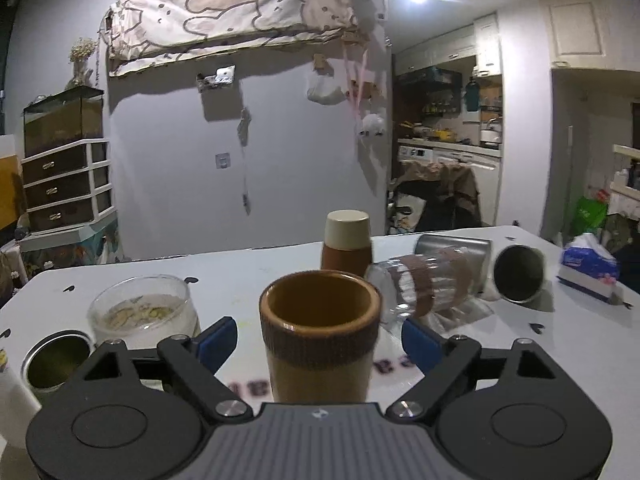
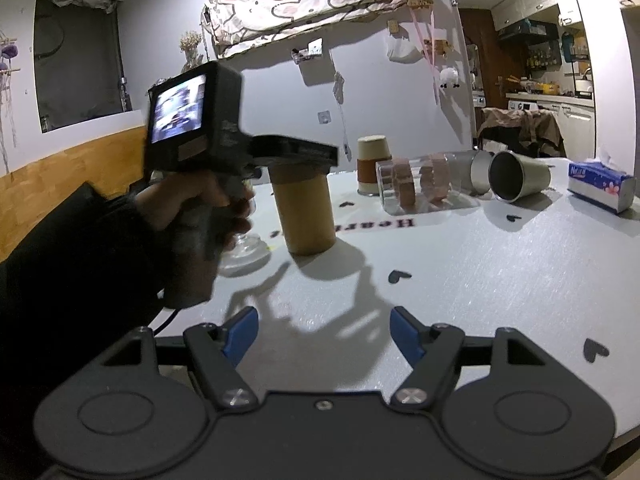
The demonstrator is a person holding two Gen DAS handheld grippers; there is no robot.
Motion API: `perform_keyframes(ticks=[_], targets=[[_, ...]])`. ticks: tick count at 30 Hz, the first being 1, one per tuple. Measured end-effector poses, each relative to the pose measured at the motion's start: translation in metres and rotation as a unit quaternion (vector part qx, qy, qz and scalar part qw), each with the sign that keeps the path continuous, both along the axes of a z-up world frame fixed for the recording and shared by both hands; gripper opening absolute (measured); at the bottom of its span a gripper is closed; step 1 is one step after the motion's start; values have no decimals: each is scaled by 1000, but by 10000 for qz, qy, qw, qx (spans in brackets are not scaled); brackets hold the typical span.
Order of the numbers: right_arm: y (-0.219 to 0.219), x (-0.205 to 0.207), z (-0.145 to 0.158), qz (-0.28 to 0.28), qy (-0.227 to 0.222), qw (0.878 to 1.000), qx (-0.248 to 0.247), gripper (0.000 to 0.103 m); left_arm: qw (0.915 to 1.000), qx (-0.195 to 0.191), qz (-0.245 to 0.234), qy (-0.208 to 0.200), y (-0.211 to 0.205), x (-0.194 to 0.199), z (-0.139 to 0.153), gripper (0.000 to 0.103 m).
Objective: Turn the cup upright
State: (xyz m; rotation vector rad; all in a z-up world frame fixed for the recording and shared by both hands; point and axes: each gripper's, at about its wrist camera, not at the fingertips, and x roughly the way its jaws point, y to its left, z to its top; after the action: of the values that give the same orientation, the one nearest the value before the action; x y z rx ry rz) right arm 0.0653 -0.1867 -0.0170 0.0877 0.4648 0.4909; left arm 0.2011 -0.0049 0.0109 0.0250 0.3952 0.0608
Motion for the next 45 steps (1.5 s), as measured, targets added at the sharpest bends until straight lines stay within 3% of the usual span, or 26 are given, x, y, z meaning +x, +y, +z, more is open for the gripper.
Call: perform_keyframes(ticks=[19,23,36,45], targets=[[5,5,29,-265,-716,9969,-164,76,9997,-75,24,-252,39,-147,18,94],[6,4,30,-303,-733,9967,-165,77,9996,-72,73,-264,43,-169,14,99],[9,-7,24,-521,-810,9948,-338,97,9994,-219,207,-140,48,-210,-5,103],[3,-17,19,-735,-862,9922,-525,103,9995,-187,214,-104,43,-216,-14,103]])
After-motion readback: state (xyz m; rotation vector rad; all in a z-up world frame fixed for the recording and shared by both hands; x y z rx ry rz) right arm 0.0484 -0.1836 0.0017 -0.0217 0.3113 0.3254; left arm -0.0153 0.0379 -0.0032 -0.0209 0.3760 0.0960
